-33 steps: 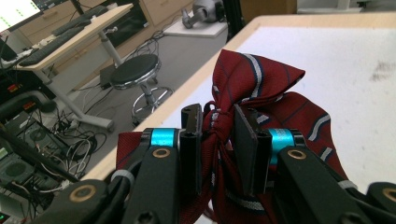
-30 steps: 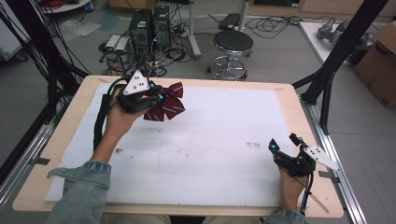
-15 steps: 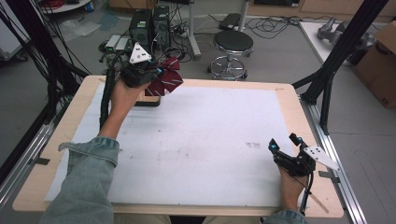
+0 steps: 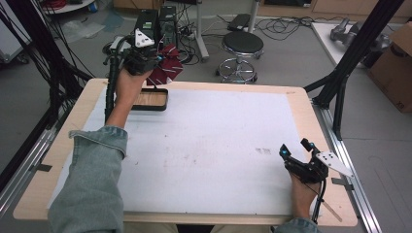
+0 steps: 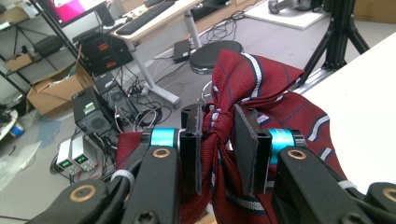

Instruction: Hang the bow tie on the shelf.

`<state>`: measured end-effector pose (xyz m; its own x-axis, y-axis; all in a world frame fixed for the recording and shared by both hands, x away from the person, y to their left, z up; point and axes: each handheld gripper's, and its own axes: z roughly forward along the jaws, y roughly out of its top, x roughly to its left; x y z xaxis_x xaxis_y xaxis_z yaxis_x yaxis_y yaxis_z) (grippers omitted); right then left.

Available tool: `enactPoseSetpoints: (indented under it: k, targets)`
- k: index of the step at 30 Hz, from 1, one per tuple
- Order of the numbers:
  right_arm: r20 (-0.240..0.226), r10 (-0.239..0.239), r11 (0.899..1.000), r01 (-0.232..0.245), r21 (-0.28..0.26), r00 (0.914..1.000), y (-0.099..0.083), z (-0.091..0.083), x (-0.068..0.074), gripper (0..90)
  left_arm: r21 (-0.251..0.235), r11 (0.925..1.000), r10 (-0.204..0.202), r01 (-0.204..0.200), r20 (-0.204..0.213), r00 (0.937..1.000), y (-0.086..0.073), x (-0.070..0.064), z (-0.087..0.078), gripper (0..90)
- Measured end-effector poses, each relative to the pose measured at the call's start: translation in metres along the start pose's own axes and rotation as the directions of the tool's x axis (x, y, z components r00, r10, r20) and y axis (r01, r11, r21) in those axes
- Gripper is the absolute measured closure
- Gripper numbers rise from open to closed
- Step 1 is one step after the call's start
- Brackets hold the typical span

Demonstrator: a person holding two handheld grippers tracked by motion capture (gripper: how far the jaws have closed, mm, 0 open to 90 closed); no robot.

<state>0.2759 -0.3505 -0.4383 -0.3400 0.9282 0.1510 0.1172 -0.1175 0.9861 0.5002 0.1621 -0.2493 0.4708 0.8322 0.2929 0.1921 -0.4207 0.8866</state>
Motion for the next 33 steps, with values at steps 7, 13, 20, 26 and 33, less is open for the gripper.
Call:
enactPoseSetpoints:
  k: [7,13,20,26,33]
  targets:
    - [-0.001,0.006,1.000,-0.006,0.001,1.0000,0.000,0.000,0.000,11.3,0.000,0.9999,-0.015,0.015,-0.015,0.9998,0.003,0.010,0.009,72.6]
    - [-0.002,0.008,1.000,-0.008,-0.003,1.0000,0.000,0.001,-0.001,11.3,-0.016,0.9997,-0.019,0.019,-0.017,0.9997,0.007,0.013,0.014,72.5]
    - [-0.006,0.012,1.000,-0.012,-0.002,0.9999,0.000,0.001,-0.001,11.3,0.003,1.0000,0.003,-0.003,0.017,0.9998,0.008,-0.001,0.029,72.4]
    - [-0.005,0.012,1.000,-0.012,-0.001,0.9999,0.000,0.001,-0.001,11.3,0.034,0.9991,0.022,-0.024,0.054,0.9983,0.002,-0.017,0.045,72.3]
    - [-0.005,0.014,1.000,-0.014,0.000,0.9999,0.000,0.001,0.000,11.3,0.062,0.9971,0.040,-0.046,0.090,0.9951,-0.014,-0.045,0.063,71.7]
